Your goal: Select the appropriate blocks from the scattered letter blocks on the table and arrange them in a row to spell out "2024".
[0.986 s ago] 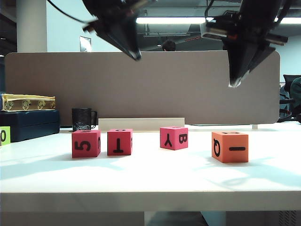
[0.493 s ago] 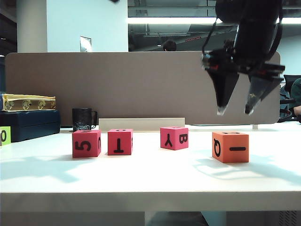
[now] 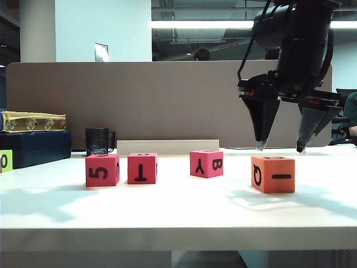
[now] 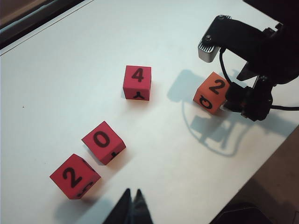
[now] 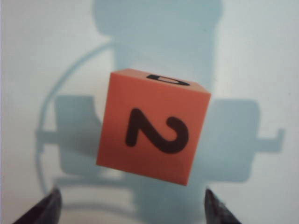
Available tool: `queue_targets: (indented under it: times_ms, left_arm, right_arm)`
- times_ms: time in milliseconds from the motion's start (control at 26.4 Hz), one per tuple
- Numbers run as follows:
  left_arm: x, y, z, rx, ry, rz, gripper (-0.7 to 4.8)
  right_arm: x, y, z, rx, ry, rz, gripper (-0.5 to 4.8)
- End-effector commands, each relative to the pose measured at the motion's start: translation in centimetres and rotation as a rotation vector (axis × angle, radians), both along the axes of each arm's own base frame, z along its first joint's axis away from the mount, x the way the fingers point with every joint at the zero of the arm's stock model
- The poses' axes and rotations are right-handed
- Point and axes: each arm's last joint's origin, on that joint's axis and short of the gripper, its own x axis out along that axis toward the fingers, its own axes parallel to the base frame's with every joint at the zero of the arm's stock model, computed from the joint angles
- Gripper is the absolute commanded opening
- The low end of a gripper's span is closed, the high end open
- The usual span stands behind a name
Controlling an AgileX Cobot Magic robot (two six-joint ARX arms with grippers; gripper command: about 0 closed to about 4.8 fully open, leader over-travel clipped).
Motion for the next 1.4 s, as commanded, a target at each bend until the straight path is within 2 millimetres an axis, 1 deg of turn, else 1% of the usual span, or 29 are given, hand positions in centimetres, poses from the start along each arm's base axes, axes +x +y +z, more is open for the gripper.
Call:
queue_targets:
  times_ms: [38,303,682,758,872,1061,1289,1402]
  left_arm:
    - [-0.1,0.0,0.4,-0.011,-0.018,0.001,-0.06]
    - [-0.1,0.1,0.4,-0.011,-0.018,0.001,-0.06]
    - [-0.2,0.1,0.4,-0.01,-0.018,0.0,-0.06]
    - [-0.2,0.1,0.4,-0.01,-0.018,0.0,-0.06]
    - [-0.2,0.1,0.4,-0.009,-0.016,0.001,-0.06]
    - [-0.2,0.1,0.4,-0.009,-0.016,0.0,-0.06]
    - [-0.2,0.1,0.4,-0.008,-0.015,0.0,-0.06]
    - [-0.2,0.1,0.4,-0.009,-0.016,0.0,-0.06]
  right_arm:
    - [0.2,0.1,0.3,0.02,-0.026,-0.014,3.89]
    - [0.8,0.3,-0.1,0.032,-0.046,-0.03,3.88]
    - [1.7,0.7,-2.2,0.009,-0.01,-0.032,3.85]
    - [1.8,0.7,-2.4,0.003,-0.007,-0.033,3.45]
    - [1.8,0.6,-2.5,-0.025,-0.016,-0.041,2.6]
    - [2.0,0.6,-2.5,-0.057,-0.034,-0.038,2.6]
    - [1.6,0.4,-2.6,-0.096,-0.012,0.068,2.59]
    - [1.5,0.4,-2.7,-0.11,-0.002,0.112,2.34]
